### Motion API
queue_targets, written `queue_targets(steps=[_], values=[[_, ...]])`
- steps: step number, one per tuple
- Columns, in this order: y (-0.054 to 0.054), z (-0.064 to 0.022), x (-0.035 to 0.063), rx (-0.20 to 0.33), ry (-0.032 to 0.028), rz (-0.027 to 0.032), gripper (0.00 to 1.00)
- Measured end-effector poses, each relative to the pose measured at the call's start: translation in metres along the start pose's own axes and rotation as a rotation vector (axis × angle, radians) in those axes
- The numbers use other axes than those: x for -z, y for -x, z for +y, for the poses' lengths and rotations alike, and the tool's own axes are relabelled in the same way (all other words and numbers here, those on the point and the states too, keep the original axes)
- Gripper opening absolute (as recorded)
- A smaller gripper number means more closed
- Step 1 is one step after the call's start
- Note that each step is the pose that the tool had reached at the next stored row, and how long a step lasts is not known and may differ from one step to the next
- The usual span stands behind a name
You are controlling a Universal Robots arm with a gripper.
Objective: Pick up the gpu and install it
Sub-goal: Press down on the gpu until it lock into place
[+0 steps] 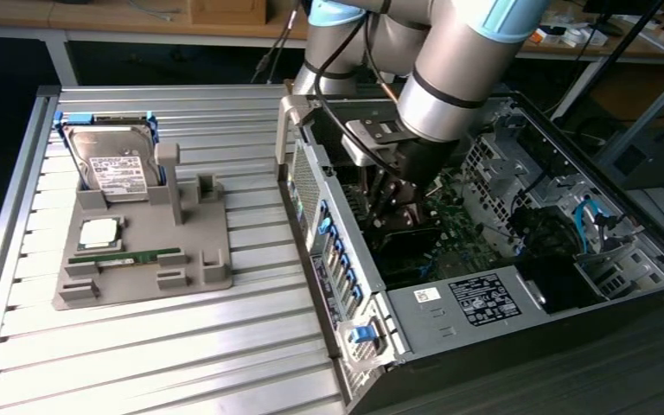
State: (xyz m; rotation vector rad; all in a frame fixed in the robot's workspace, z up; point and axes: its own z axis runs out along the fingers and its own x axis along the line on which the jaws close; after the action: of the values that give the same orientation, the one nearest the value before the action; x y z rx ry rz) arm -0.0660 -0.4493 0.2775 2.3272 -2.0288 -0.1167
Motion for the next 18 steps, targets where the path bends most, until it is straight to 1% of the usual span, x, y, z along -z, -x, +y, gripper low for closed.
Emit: queue_targets(steps=[4,13,18], values=[[-0.0002,-0.0015,-0.0014,0.0,0.0022,-0.0001,0.11],[0.0,0.0013,-0.0072,0.0,0.0024,0.0002,0.11],[-0.0031,0.0038,-0.0079,0.0,0.0022,-0.0001,0.11]])
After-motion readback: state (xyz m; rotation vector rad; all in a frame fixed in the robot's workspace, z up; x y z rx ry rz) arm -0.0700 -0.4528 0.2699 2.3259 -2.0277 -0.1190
